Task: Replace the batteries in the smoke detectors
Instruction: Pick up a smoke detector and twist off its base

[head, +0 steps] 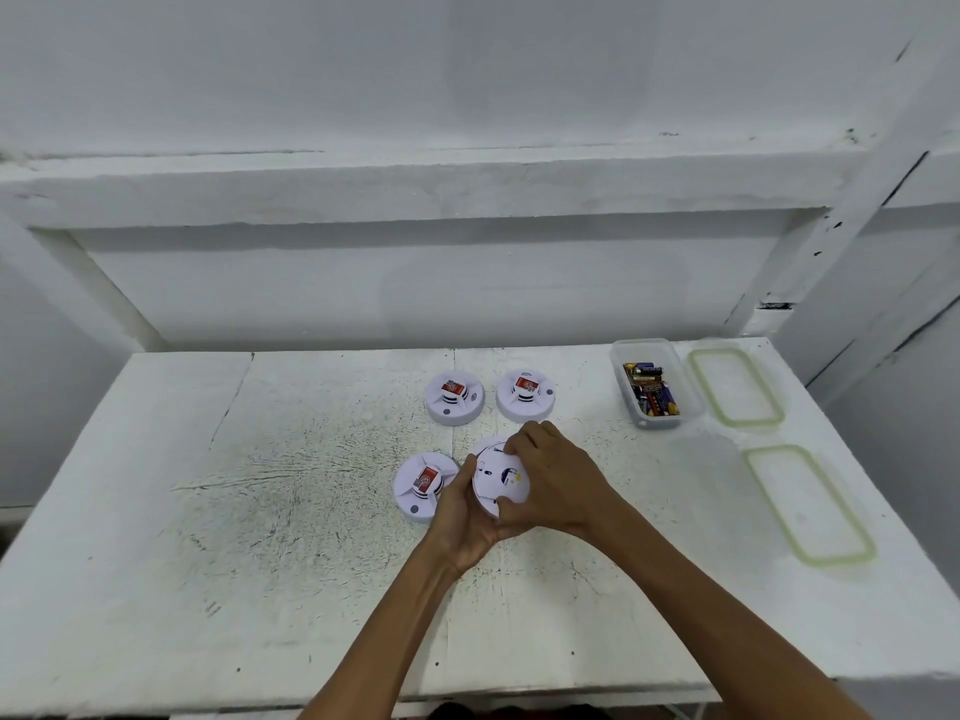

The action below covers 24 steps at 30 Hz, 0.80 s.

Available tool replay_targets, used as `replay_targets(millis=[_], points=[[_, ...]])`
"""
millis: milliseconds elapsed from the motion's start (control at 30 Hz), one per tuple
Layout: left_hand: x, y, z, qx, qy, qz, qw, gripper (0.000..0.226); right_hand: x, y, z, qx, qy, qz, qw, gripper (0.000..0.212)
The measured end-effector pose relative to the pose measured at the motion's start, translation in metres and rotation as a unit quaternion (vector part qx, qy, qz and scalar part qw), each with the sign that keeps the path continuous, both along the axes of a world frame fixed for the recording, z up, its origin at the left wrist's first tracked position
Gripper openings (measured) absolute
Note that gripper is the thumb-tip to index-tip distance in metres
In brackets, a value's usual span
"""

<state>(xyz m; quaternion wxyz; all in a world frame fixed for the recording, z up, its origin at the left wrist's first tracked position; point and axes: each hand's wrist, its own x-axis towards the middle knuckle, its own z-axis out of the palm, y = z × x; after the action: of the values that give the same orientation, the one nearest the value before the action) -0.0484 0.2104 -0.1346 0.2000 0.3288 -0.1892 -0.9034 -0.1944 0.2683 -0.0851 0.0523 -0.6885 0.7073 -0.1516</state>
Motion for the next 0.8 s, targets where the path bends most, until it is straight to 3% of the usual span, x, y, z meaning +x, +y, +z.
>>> replay_targets(millis=[333, 800], points=[[0.001, -0.004, 0.002, 0.001, 0.002, 0.007, 1.000, 0.049, 0.002, -0.003, -0.003, -0.025, -0.009, -0.007, 1.000, 0.060], [-0.004, -0.013, 0.004, -0.025, -0.040, 0.000, 0.999, 0.059, -0.005, -0.008, 0.005, -0.070, 0.000, 0.008, 0.998, 0.057]])
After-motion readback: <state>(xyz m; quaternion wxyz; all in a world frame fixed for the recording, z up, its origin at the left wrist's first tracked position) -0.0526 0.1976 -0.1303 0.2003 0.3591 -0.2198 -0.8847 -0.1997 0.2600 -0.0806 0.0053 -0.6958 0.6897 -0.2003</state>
